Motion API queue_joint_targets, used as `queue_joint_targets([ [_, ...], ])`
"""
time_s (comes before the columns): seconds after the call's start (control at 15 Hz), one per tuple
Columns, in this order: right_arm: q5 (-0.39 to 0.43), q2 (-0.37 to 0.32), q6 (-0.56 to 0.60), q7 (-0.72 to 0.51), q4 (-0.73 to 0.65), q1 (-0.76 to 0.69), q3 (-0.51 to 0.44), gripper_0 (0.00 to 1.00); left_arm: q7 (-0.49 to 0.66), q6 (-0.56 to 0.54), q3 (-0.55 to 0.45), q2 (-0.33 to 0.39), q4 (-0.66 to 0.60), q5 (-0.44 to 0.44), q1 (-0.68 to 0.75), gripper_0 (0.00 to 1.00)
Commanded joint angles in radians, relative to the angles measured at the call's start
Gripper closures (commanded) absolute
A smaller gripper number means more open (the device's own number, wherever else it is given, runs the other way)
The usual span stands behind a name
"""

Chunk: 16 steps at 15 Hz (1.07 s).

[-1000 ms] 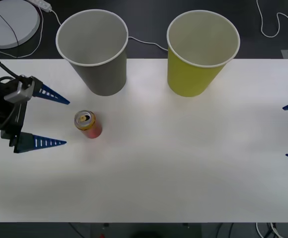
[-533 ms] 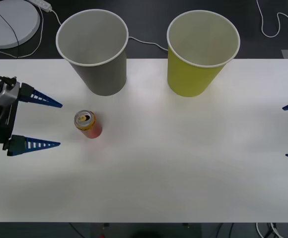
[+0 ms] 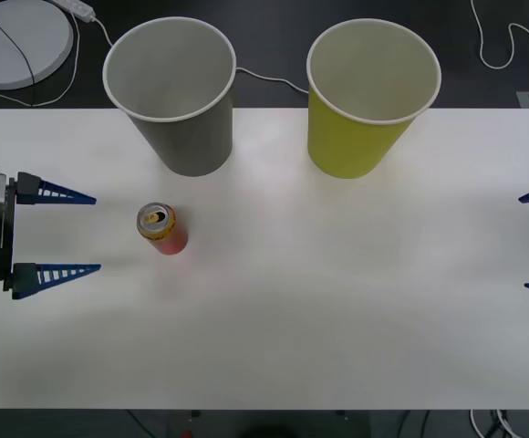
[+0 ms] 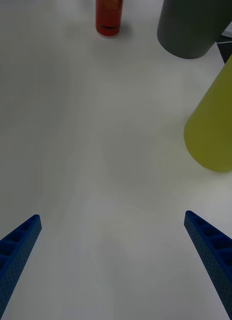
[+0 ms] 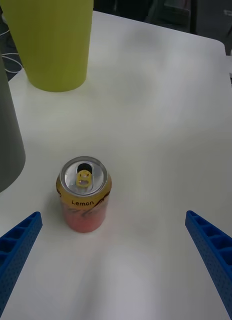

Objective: Put the can into the green bin and the plastic bottle into the gray bin

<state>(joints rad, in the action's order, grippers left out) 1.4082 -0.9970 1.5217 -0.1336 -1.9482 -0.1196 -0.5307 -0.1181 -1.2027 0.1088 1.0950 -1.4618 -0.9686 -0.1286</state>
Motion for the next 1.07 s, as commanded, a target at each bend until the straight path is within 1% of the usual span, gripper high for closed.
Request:
queue_joint_targets([
  [0.07, 0.000, 0.000, 0.000, 0.000, 0.000, 0.000, 0.000, 0.00, -0.089, -0.001, 0.002, -0.057, 0.069, 0.010, 0.014, 0.00],
  [0.4, 0.000, 0.000, 0.000, 0.000, 0.000, 0.000, 0.000, 0.00, -0.247, -0.001, 0.000, -0.139, 0.204, 0.041, 0.014, 0.00],
  [0.67, 0.000, 0.000, 0.000, 0.000, 0.000, 0.000, 0.000, 0.00, -0.295, -0.001, 0.000, -0.207, 0.276, 0.060, 0.014, 0.00],
  [1.07, 0.000, 0.000, 0.000, 0.000, 0.000, 0.000, 0.000, 0.00, -0.449, 0.002, 0.000, -0.302, 0.416, 0.100, -0.009, 0.00],
])
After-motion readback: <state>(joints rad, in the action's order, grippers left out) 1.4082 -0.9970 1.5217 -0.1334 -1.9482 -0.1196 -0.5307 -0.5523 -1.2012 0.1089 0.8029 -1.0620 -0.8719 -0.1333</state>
